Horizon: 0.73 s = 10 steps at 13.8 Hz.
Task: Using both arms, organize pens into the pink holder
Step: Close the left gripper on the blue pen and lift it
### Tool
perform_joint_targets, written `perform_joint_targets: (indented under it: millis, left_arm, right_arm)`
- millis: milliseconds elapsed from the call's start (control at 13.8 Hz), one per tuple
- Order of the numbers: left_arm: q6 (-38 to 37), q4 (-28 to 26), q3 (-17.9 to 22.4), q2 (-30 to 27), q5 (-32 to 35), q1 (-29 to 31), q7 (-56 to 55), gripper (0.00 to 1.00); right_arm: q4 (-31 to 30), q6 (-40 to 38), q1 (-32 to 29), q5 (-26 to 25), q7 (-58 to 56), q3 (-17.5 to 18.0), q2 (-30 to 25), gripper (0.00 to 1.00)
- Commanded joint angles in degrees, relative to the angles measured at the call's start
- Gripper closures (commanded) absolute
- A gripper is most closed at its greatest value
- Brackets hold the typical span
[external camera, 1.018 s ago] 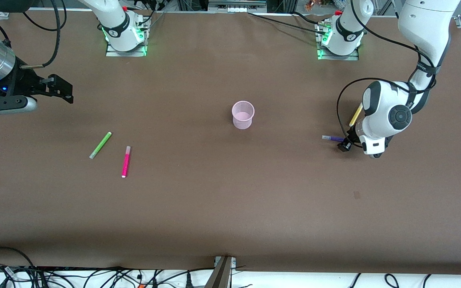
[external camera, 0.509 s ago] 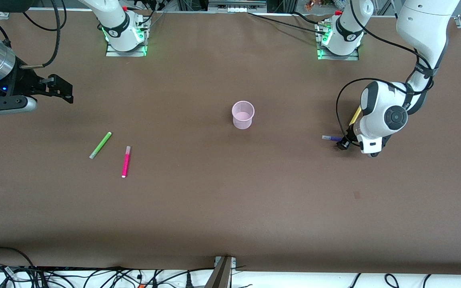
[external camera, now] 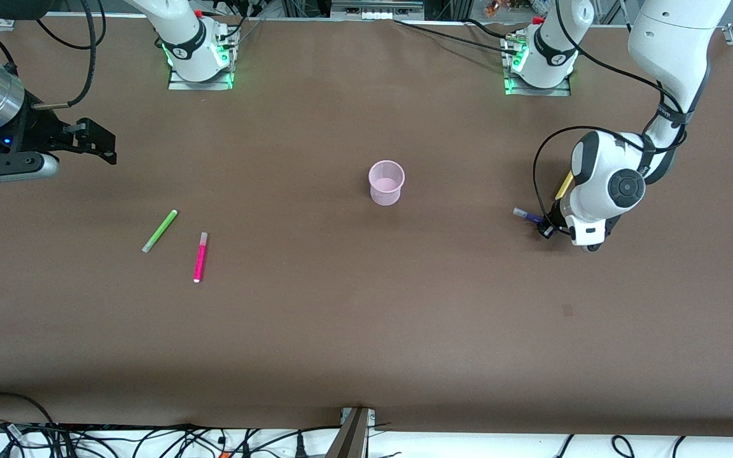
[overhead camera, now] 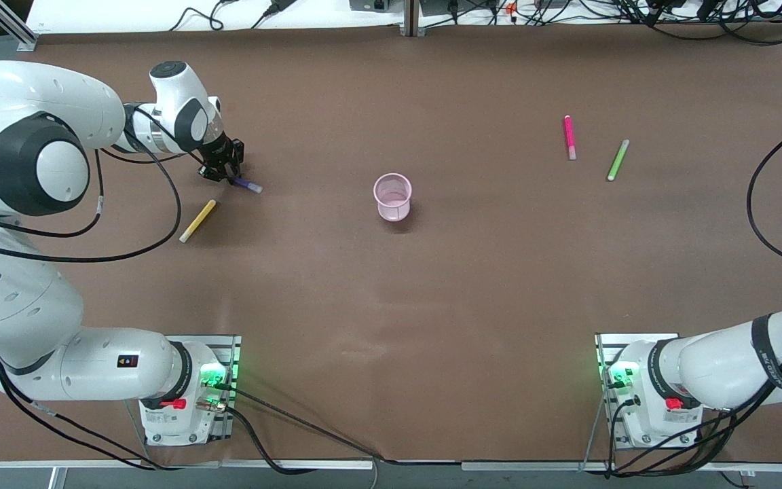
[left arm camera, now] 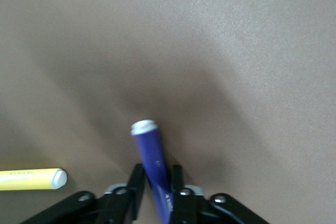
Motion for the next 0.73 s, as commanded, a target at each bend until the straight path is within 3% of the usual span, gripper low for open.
perform_joint_targets:
  millis: [0,291,509,655]
  left_arm:
    - [0.09,-0.21,0.22,-0.01,1.28,-0.13,-0.27,1.00]
    - [-1.83,1.54,-0.04,-3.69,1.28,-0.13,-0.53,1.00]
    - [-10.34,7.77,-2.32,-9.49,1.11,-0.13,-1.93,1.00]
    - [-13.00,11.55,-6.35,-11.26,1.02,-0.13,-6.74,1.00]
  right_arm:
    - [1.47,-0.59,0.20,0.77,0.88,-0.10,0.60,0.00]
    - [1.47,-0.59,0.20,0.77,0.88,-0.10,0.60,0.00]
    - [1.56,-0.50,0.20,0.59,0.01,-0.10,0.60,0.00]
    - [1.65,0.28,0.11,0.68,-0.60,-0.10,1.56,0.00]
